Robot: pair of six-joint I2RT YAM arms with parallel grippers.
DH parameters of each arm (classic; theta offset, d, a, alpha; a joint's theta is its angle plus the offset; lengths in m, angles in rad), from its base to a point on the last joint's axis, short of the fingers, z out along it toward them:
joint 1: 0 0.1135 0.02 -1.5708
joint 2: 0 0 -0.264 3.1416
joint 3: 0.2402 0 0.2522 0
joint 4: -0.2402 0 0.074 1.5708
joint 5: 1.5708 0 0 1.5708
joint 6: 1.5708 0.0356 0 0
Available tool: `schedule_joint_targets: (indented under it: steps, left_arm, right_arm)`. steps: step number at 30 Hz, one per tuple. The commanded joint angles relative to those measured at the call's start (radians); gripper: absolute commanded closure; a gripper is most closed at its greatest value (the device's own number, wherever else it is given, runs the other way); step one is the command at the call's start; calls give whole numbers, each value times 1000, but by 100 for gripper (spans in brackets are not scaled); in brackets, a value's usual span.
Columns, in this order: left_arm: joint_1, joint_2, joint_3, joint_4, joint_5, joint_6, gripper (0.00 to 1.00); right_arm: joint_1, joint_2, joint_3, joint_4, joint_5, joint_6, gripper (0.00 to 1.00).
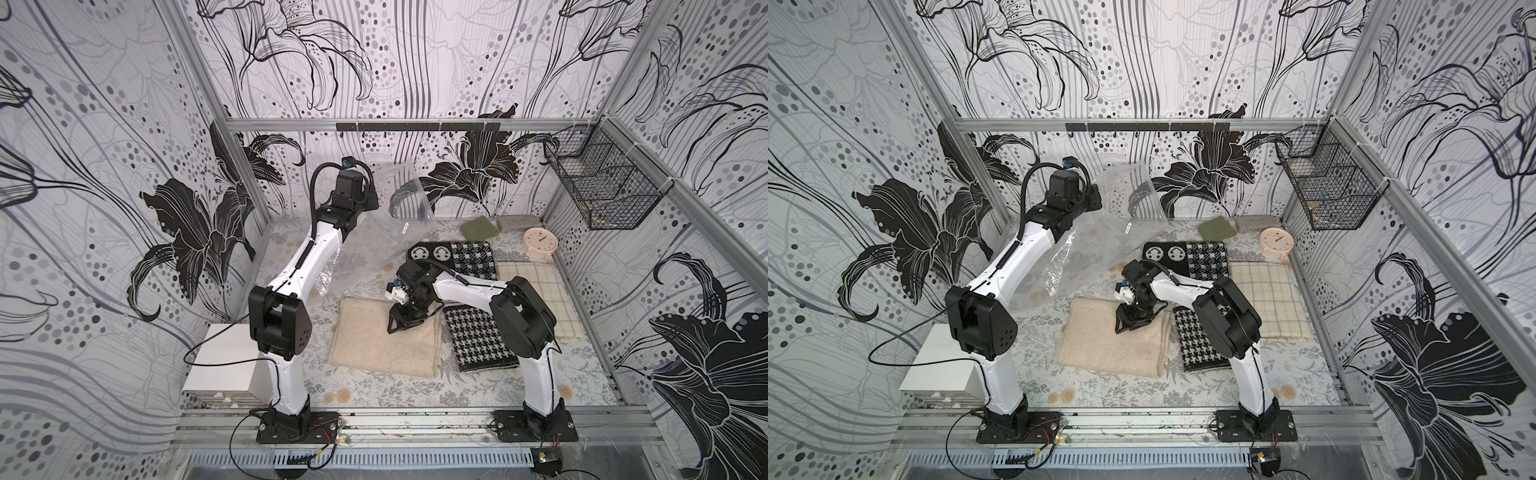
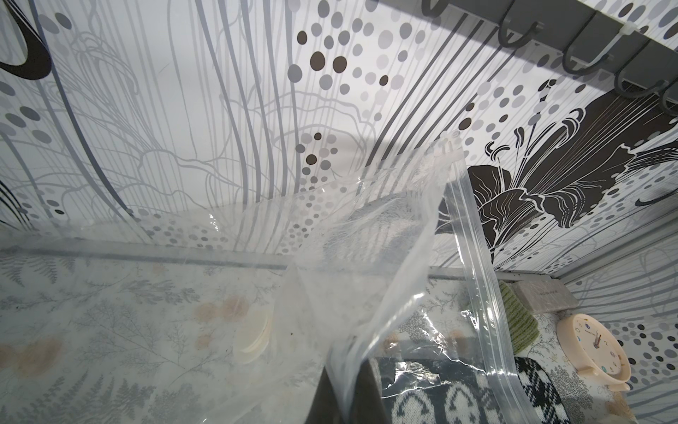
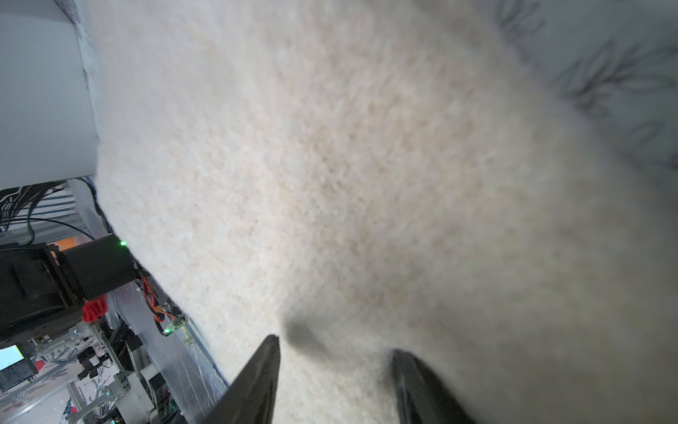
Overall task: Take the scarf out of the vacuum bag
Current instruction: Adjust the scarf at the center of the board, then place the vacuum bag at the center of the board.
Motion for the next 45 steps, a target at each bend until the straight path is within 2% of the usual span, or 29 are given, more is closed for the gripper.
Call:
schedule_joint_targets:
  steps: [1, 9, 14, 18, 23, 26, 29, 32, 35, 41, 43, 44, 45]
  left_arm:
    - [-5, 5, 32, 25, -8, 13, 100]
    - [-5, 4, 21, 24, -13, 19, 100]
    - [-5, 7, 21, 19, -13, 22, 100]
    - [-5, 13, 7, 40, 3, 22, 100]
    - [-5, 40, -21, 70, 45, 14, 100]
    - [-5, 75, -31, 94, 86, 9, 100]
    - [-12, 117, -46, 148, 137, 13, 100]
    - [-20, 170, -38, 190, 194, 24, 100]
    - [-27, 228, -16, 235, 266, 42, 100]
    - [-39, 311, 39, 266, 364, 65, 100]
    - [-40, 319, 37, 277, 398, 56, 93]
    - [-40, 319, 32, 287, 432, 54, 83]
    - [-39, 320, 30, 294, 476, 53, 66]
  right_arm:
    - [10, 55, 40, -14, -16, -15, 48]
    - [9, 74, 137, -46, 2, -13, 48]
    - [-10, -32, 113, -56, 28, -10, 47]
    - [-68, -172, 60, -72, 80, -6, 47]
    - [-221, -427, -41, -109, 268, -4, 47]
    - [-304, -617, -107, -94, 458, -5, 44]
    - [-320, -768, -168, -61, 694, -23, 42]
    - [-320, -867, -225, -17, 826, -41, 39]
    - [-320, -919, -274, 10, 869, -49, 37]
    - [-321, -944, -305, 15, 872, -40, 36]
    - [-321, -947, -312, 20, 870, -38, 35]
    - [-321, -948, -316, 23, 867, -35, 34]
    - [-321, -949, -318, 28, 860, -34, 34]
